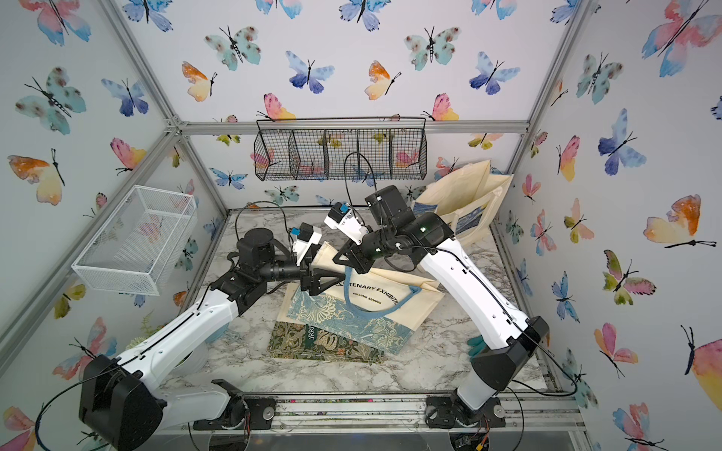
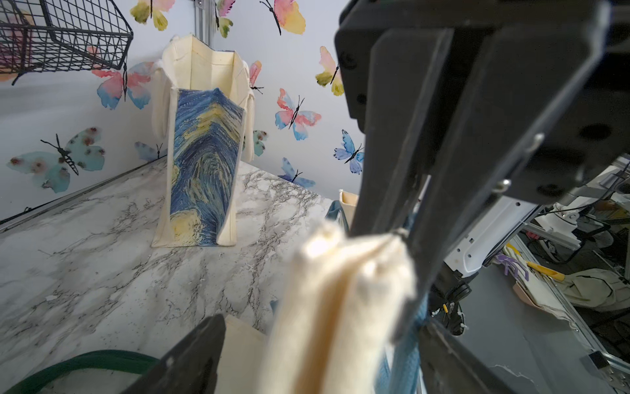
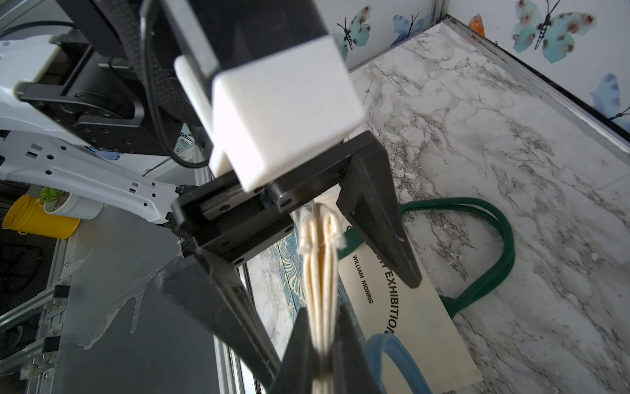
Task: Put away the canvas bag
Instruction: Press the canvas bag.
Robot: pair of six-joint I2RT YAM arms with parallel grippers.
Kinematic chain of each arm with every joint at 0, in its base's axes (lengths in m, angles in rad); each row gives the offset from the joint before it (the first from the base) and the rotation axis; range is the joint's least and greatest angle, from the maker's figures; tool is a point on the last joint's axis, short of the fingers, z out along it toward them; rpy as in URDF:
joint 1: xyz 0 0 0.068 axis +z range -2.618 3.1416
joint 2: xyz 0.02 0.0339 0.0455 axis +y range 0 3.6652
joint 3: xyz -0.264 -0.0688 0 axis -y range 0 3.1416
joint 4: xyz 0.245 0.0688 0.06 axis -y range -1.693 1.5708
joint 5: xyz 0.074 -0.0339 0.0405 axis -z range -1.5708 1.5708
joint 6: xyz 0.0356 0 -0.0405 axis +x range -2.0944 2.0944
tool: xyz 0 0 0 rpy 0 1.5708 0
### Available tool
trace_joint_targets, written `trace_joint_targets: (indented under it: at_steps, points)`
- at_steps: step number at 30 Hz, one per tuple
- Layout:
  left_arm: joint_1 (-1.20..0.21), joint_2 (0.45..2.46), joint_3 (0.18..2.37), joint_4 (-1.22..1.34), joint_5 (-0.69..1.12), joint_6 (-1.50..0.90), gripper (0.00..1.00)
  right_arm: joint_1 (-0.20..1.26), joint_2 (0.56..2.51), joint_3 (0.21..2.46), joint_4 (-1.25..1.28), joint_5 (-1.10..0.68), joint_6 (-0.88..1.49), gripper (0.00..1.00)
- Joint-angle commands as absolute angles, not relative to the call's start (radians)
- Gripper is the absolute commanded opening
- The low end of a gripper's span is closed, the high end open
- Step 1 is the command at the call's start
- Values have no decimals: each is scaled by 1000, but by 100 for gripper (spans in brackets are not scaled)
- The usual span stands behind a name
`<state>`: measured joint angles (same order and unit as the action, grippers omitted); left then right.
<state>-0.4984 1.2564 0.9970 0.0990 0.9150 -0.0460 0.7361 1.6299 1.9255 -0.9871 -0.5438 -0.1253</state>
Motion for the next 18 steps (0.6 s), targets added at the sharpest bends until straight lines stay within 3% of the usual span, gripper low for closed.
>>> trace_joint_targets:
  at_steps: [1,4,12,18]
  points:
    - [-500,1247,1014,37,1029,60,84,744,1646,1973,-982,-554,-120,1]
    - [-501,1254,1026,12,1041,89,71,745,1649,1970,-983,-560,-120,2]
    - [-499,1256,1041,-46,1044,157,17,758,1639,1926,-980,-561,-117,1]
    - [-500,1262,1053,-76,1040,196,0,762,1642,1903,-973,-569,-114,1]
